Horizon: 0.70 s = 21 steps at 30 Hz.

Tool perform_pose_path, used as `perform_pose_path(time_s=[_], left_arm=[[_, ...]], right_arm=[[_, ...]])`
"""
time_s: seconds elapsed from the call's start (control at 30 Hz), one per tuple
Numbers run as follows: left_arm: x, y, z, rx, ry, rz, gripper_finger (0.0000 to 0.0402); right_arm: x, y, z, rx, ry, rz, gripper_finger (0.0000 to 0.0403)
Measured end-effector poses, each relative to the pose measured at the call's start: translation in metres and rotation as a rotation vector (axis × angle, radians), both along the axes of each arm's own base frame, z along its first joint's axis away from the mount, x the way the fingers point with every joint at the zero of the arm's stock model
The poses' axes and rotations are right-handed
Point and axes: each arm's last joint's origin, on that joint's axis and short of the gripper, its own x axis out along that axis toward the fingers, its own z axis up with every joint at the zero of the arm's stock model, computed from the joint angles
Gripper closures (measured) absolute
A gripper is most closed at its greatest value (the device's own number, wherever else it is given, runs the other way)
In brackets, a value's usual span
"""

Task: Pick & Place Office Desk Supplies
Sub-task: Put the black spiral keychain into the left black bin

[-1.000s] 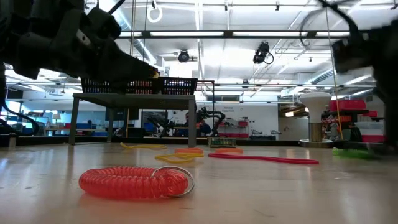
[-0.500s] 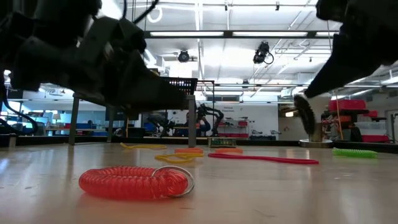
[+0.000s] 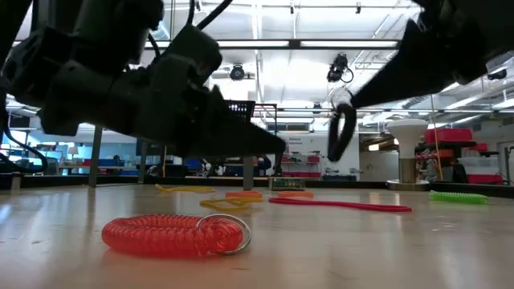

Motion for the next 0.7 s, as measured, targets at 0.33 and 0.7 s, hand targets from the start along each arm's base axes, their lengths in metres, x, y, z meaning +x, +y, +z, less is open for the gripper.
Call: perform_pose_path(time_s=[0.33,0.7], left_arm=[[0.011,-0.014,0.011,0.191,-0.011,0.057,0.028],[0.017,-0.009,0.01,0.081,-0.014,-0.159,0.0211]], right_arm=[[0.006,0.006,0.007,-0.048,-0.036,0.064,0.0399],[0.01,0.014,0.011,-0.105,0.006,0.237,0.0398]])
